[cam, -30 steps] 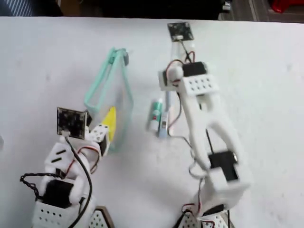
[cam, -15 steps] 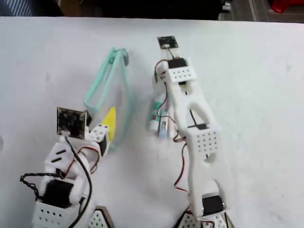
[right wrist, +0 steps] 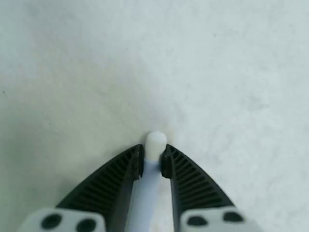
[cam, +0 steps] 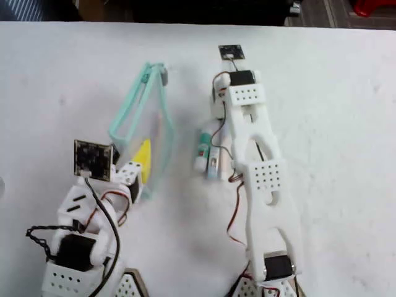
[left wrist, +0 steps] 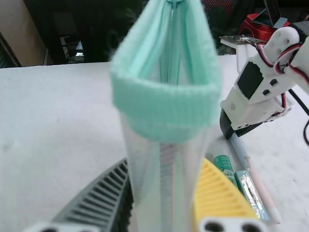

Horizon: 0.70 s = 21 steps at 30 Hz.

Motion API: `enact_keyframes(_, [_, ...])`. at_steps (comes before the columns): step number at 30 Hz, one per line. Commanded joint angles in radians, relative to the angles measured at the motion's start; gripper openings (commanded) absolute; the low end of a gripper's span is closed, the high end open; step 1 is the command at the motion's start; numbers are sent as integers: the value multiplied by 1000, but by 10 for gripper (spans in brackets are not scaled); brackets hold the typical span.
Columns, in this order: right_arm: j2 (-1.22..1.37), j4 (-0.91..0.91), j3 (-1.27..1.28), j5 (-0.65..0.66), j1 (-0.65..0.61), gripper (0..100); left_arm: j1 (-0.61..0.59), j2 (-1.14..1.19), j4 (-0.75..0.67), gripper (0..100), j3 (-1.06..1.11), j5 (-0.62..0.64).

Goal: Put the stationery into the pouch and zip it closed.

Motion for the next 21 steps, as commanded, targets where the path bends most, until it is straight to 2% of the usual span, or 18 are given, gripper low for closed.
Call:
enact_keyframes(1, [12, 31, -38, -9, -12, 16, 10, -13, -6, 161, -8, 14])
enact_keyframes(7, [16, 30, -41, -9, -2, 16, 111, -13, 64, 161, -35, 9])
enact_keyframes(21, [16, 28, -41, -2, -7, 17, 110, -13, 68, 161, -37, 8])
